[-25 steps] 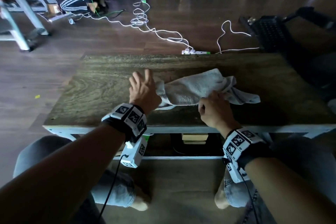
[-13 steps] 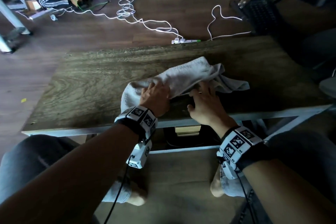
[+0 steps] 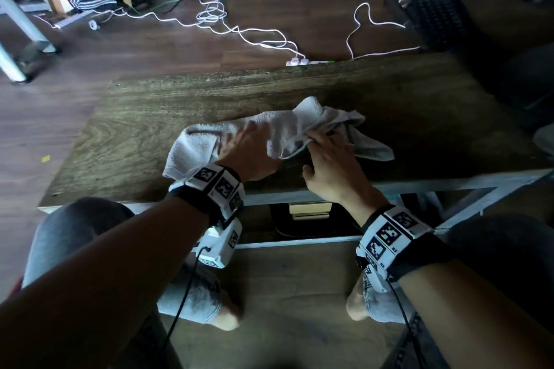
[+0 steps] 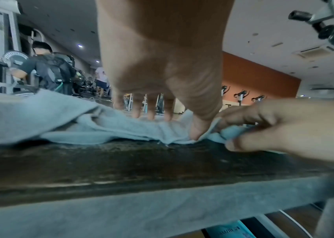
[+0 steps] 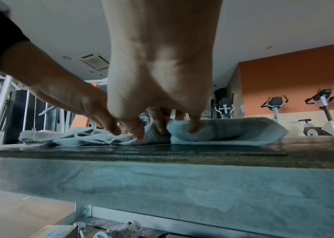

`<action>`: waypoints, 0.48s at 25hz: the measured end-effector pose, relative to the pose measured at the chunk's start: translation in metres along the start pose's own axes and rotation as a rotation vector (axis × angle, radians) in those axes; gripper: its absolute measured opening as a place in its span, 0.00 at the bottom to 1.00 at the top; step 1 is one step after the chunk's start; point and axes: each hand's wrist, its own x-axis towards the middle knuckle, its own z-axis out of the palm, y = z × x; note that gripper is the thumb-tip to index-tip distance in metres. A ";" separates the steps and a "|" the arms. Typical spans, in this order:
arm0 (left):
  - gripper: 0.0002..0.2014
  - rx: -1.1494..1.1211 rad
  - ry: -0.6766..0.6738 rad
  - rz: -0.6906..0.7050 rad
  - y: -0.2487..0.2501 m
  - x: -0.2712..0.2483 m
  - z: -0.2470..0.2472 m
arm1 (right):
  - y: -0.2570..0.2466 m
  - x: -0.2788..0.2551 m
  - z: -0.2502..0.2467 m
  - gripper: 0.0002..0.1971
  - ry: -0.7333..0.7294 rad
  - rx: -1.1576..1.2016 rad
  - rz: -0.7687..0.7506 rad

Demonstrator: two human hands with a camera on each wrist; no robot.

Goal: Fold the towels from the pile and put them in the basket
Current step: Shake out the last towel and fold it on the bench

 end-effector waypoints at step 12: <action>0.13 -0.239 0.008 0.069 0.000 0.002 0.011 | 0.006 0.003 -0.011 0.13 0.059 0.129 -0.099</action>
